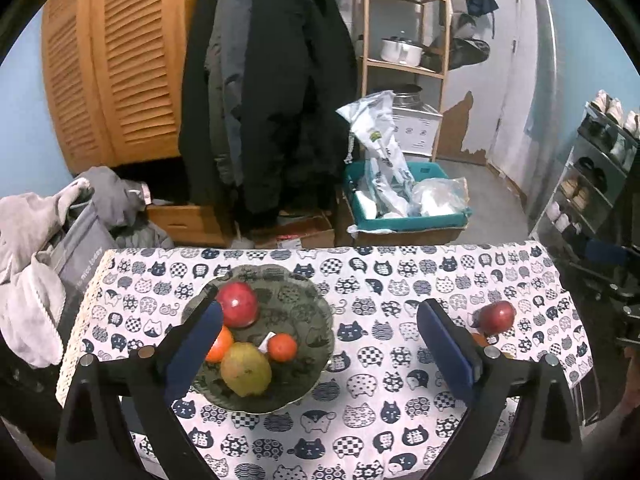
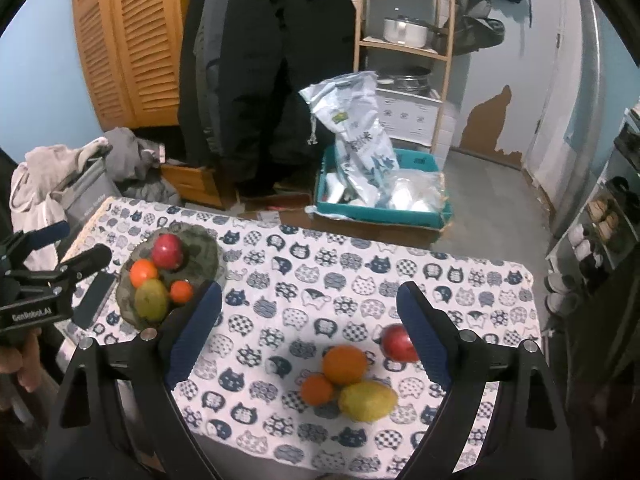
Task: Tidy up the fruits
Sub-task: 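Move both tools back over the remaining fruit, then lower the right tool onto the green mango while the left tool lowers onto a tangerine, then close the right tool on the mango while the left tool grasps the tangerine, lift both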
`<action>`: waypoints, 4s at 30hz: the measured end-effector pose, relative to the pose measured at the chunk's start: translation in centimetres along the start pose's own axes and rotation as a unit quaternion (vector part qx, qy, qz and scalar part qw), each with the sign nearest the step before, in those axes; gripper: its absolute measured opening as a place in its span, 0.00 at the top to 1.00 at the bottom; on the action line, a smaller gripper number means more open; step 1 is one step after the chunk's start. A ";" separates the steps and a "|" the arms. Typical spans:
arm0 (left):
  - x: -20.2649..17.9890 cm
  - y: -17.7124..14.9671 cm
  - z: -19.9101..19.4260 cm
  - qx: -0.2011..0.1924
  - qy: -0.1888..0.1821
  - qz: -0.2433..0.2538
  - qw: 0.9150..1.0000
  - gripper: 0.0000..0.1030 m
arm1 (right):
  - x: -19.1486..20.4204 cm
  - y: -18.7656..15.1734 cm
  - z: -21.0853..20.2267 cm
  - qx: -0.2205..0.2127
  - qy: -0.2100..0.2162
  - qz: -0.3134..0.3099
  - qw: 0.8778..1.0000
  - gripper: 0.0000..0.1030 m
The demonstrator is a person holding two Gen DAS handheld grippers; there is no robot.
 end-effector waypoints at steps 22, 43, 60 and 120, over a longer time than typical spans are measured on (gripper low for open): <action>-8.4 -6.0 6.7 0.095 -0.013 0.067 0.993 0.04 | -5.9 -11.0 6.9 0.133 -0.015 0.035 0.990 0.14; -10.6 -13.1 13.8 0.193 0.002 0.107 0.975 0.04 | -5.8 -19.4 15.0 0.257 0.036 0.086 0.962 0.14; -12.4 -14.2 15.2 0.215 -0.022 0.107 0.971 0.04 | -6.8 -20.3 16.4 0.242 0.048 0.140 0.959 0.19; -15.7 -10.3 11.1 0.174 -0.105 0.086 0.975 0.56 | -8.6 -11.0 7.0 0.073 -0.051 0.070 0.994 0.19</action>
Point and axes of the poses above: each gripper's, at about its wrist camera, not at the fingertips, and z roughly the way its jaws point, x to its left, y to its top, the point moved 7 cm from there along z, roughly the way its jaws point, and after that the axes turned 7 degrees about -z, right-handed, at the moved point
